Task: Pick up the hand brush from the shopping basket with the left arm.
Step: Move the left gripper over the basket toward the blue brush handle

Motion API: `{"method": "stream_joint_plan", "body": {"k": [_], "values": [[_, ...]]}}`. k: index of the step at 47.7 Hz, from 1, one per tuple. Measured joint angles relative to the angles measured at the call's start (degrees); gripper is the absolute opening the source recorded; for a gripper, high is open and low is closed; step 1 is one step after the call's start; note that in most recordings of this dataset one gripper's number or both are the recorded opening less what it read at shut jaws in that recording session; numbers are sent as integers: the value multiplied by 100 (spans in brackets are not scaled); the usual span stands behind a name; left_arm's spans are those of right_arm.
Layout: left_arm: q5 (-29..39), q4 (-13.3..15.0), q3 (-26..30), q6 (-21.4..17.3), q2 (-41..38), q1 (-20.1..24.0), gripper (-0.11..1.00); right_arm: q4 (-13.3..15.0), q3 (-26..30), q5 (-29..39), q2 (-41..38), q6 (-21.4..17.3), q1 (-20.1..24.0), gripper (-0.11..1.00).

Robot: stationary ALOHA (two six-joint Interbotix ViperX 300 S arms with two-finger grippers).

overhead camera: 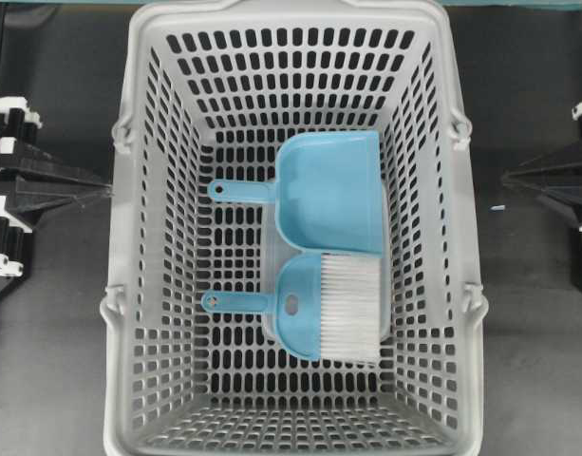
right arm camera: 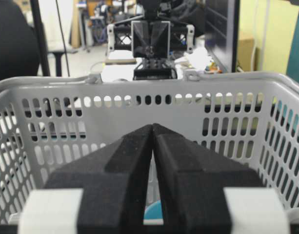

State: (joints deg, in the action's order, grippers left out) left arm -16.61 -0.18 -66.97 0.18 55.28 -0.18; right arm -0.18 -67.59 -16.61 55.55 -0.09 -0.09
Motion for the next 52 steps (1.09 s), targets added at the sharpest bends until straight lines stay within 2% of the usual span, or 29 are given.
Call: {"method": "stream_joint_plan", "body": {"k": [4,10,18,35,40,48,50,52], "values": [[308,-105,141,105,-35,-9,0,-9,-9,0,0,-9,0,0],[1354,-202,703,290,-158,0,0,-70,0,105,53,-105,0,0],[2742,-220,1617,299,-554,-44,0,-70,9,334,149,-123,0,0],[5537,-220,3788,299,-2364,-501,0,-79,18,615,202,-132,0,0],[6064,-220,4210,299,-2892,-598,0,-79,26,712,202,-123,0,0],[6521,-220,4720,334,-3568,-703,0,-70,26,896,202,-123,0,0],[6592,-220,4799,343,-3691,-712,0,-70,26,940,202,-123,0,4],[6662,-220,4860,378,-3797,-721,1,-79,26,976,202,-123,0,12]]}}
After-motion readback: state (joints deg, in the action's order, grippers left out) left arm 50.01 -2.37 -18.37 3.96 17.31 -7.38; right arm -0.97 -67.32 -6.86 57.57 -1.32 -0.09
